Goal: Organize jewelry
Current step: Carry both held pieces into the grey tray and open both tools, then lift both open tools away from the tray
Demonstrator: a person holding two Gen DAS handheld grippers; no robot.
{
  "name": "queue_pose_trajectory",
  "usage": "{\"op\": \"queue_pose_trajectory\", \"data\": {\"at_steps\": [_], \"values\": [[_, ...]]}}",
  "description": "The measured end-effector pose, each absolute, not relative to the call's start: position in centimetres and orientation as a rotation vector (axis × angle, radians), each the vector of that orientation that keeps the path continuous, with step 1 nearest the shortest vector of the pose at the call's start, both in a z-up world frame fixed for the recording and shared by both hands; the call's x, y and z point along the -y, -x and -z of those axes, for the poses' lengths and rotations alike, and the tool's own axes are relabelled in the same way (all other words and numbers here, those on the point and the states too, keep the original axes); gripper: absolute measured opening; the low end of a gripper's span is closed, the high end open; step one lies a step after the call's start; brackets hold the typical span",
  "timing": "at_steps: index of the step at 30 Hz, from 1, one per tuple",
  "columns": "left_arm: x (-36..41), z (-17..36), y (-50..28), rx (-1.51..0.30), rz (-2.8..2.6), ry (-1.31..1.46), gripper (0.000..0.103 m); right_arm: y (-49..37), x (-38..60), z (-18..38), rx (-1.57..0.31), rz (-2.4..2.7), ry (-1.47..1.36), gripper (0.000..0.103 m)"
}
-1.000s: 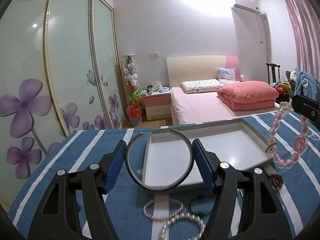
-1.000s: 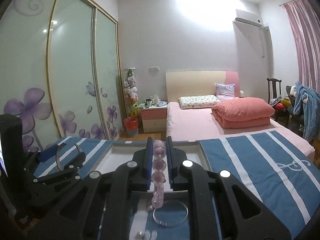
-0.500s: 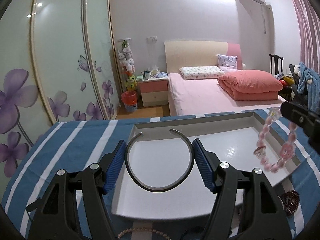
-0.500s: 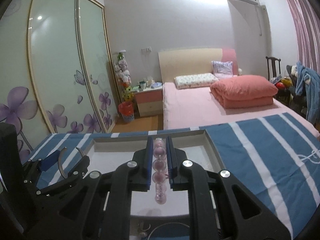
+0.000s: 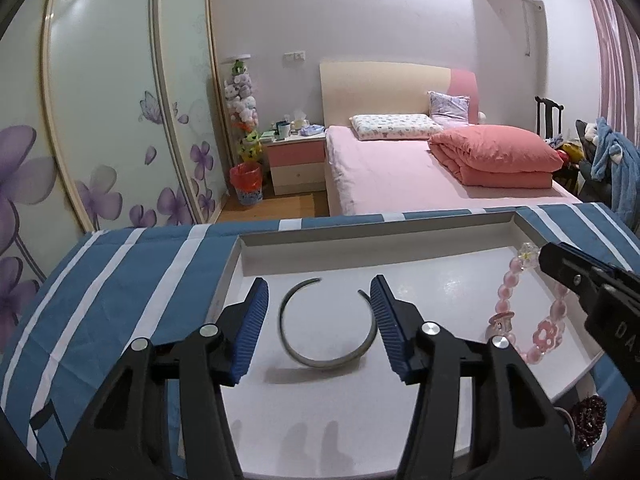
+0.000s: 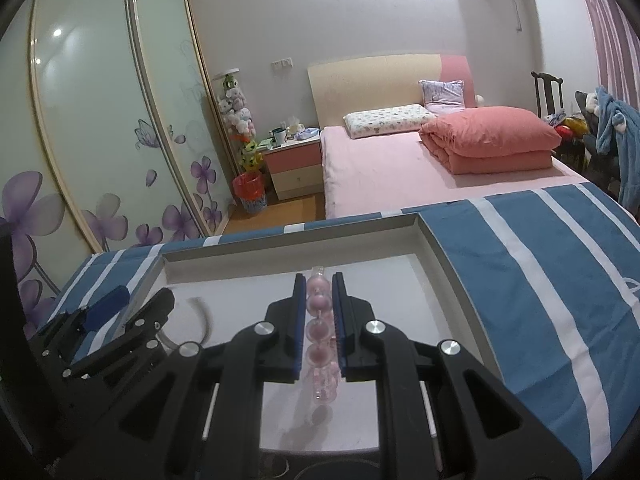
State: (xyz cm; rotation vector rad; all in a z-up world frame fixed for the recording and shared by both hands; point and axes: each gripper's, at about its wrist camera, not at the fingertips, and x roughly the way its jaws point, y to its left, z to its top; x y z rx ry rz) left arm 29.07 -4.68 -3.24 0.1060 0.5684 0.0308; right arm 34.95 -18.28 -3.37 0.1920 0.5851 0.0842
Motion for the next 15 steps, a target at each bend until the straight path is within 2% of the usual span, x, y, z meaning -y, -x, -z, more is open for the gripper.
{"op": "queue_pose_trajectory", "data": {"at_steps": [2, 3, 5, 15], "values": [[4.9, 3.4, -29.6, -0.577, -0.03, -0.116, 0.057, -35.0, 18.3, 3.5, -0.598, -0.091, -0.203, 0.019], [4.6, 3.3, -29.6, -0.586, -0.028, -0.11, 0.063, -34.9, 18.5, 3.4, -0.602, -0.092, -0.214, 0.031], [3.7, 2.8, -29.6, -0.579, -0.03, -0.079, 0.068, -34.5, 19.0, 2.9, -0.59, -0.091, -0.236, 0.038], [-1.8, -0.8, -25.7, -0.514, -0.047, 0.025, 0.074, -29.7, 21.7, -0.1, -0.527, -0.08, -0.266, 0.038]]}}
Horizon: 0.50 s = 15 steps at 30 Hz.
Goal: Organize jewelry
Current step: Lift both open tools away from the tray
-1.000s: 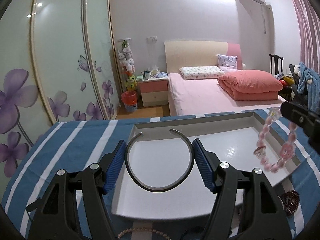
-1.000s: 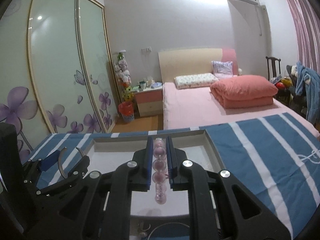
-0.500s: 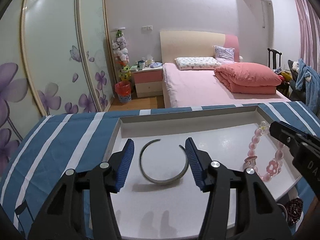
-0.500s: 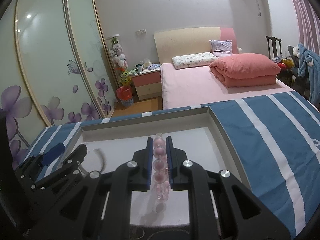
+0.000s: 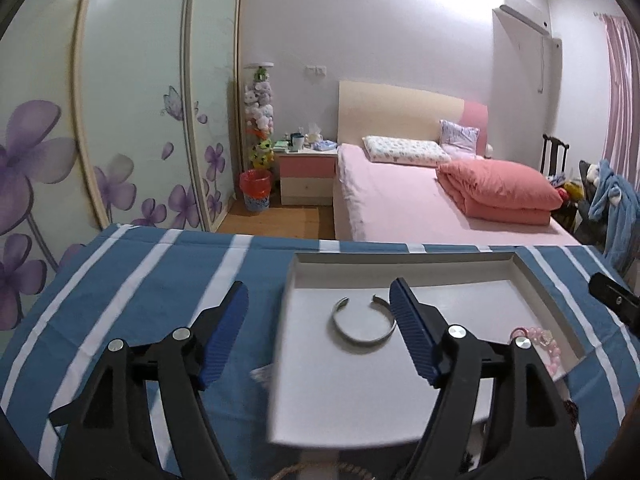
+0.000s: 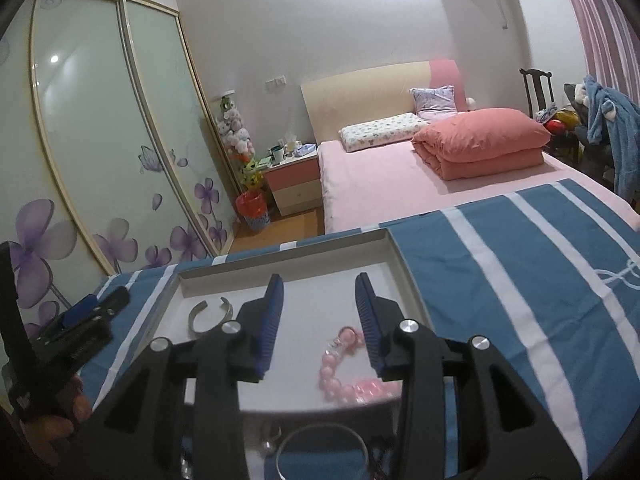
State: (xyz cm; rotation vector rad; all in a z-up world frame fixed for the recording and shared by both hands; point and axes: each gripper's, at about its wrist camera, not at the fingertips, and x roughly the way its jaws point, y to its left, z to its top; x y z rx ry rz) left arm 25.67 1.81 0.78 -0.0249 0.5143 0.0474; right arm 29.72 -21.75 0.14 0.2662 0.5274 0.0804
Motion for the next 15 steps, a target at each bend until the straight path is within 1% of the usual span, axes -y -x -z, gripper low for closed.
{"op": "queue_pose_trajectory", "data": {"at_steps": [9, 15], "values": [[-4.7, -0.1, -20.5, -0.536, -0.06, 0.045, 0.077, -24.4, 23.8, -0.4, -0.539, -0.044, -0.245, 0.038], [-5.6, 1.7, -18.6, -0.594, -0.054, 0.033, 0.08, -23.3, 24.1, 2.7, -0.657, -0.013, -0.188, 0.038]]}}
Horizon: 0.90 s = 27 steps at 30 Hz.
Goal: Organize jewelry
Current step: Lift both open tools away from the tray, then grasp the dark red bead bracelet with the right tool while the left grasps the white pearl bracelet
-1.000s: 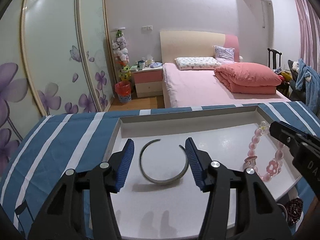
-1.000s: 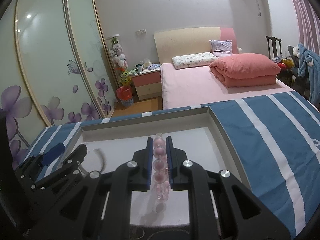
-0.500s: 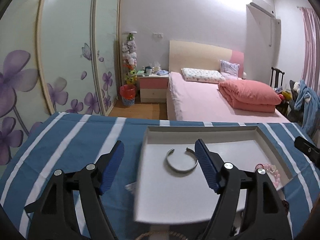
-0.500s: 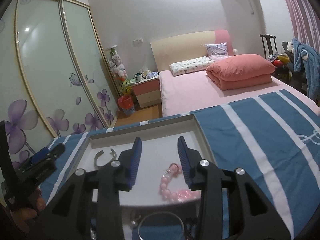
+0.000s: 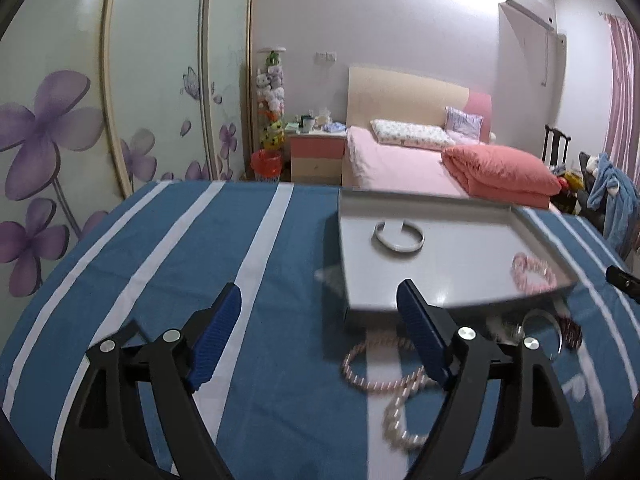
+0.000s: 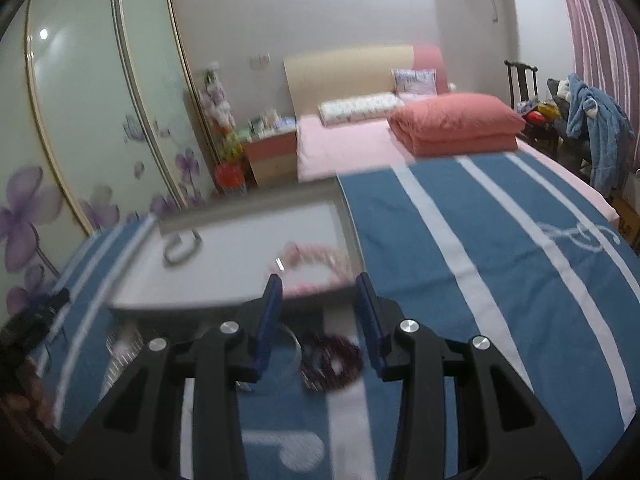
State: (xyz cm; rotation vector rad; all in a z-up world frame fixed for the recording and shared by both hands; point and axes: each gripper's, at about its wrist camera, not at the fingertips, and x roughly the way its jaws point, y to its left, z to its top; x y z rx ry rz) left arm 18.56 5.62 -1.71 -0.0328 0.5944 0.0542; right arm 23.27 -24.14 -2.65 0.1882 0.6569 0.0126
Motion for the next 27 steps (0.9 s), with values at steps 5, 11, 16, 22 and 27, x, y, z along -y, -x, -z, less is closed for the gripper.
{"op": "queue_pose_trajectory", "data": {"at_steps": [5, 11, 16, 22, 27], "values": [[-5.1, 2.9, -17.3, -0.641, -0.015, 0.023, 0.08, -23.7, 23.7, 6.4, -0.815, -0.017, -0.125, 0.038], [-3.8, 4.0, -16.3, -0.682, 0.06, 0.002, 0.08, -24.0, 22.6, 8.5, -0.904, -0.046, -0.067, 0.047], [-2.4, 5.1, -15.8, -0.71, 0.099, -0.03, 0.08, -25.0, 21.9, 8.9, -0.911, -0.035, -0.026, 0.049], [-1.3, 5.9, -15.6, -0.743, 0.129, -0.058, 0.08, -25.8, 21.7, 9.0, -0.895, -0.033, -0.003, 0.018], [-0.8, 6.8, -16.0, -0.791, 0.145, -0.059, 0.068, -25.2, 22.0, 9.0, -0.892, -0.029, -0.015, 0.015]]}}
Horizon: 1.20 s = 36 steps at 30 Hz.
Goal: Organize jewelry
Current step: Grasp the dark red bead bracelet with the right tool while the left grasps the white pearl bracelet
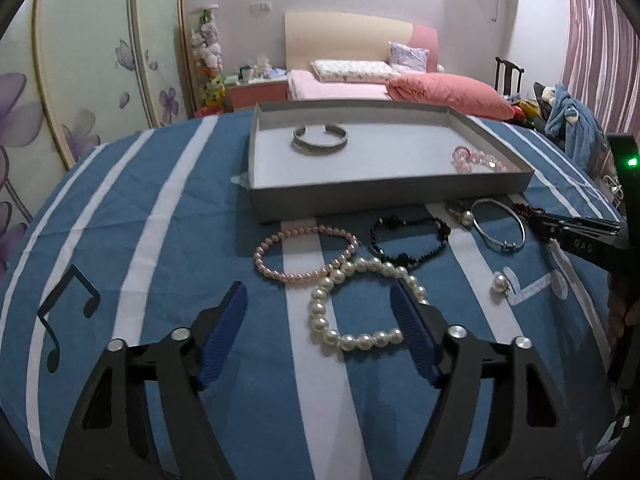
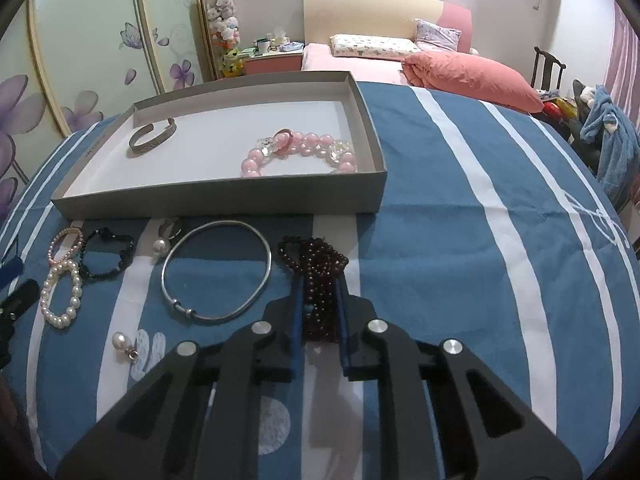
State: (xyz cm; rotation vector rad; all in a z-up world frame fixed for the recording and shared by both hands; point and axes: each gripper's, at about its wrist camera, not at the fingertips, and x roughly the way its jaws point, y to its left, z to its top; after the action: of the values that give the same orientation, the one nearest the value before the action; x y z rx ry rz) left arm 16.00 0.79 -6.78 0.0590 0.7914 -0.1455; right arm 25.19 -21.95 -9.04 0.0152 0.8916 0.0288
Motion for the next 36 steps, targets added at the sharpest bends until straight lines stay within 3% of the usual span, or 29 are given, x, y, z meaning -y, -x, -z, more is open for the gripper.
{"op": "queue_pose_trajectory", "data": {"at_steps": [4, 12, 15, 25, 27, 36], "values": [[-0.5, 7.3, -16.6, -0.836, 0.142, -0.057, 0.058, -25.2, 22.1, 9.0, -0.892, -0.028, -0.018, 0.015], [-0.3, 8.1, -17.3, -0.884, 0.102, -0.076, 0.023, -25.1, 22.1, 9.0, -0.892, -0.027, -0.023, 0.015], [-0.6, 8.1, -17.1, -0.884, 0.102, -0.079, 0.018, -25.1, 22.1, 9.0, -0.891, -0.028, -0.023, 0.015], [-0.4, 8.0, -16.9, -0.884, 0.105, -0.103, 0.017, -25.1, 22.1, 9.0, -0.891, -0.027, -0.024, 0.015], [-0.4, 8.0, -16.8, -0.884, 0.114, -0.103, 0.01, -25.0, 22.1, 9.0, -0.89, -0.025, -0.029, 0.015], [-1.1, 7.8, -16.6, -0.883, 0.122, -0.058, 0.01, -23.8, 23.1, 8.7, -0.879, -0.022, -0.083, 0.012]]}}
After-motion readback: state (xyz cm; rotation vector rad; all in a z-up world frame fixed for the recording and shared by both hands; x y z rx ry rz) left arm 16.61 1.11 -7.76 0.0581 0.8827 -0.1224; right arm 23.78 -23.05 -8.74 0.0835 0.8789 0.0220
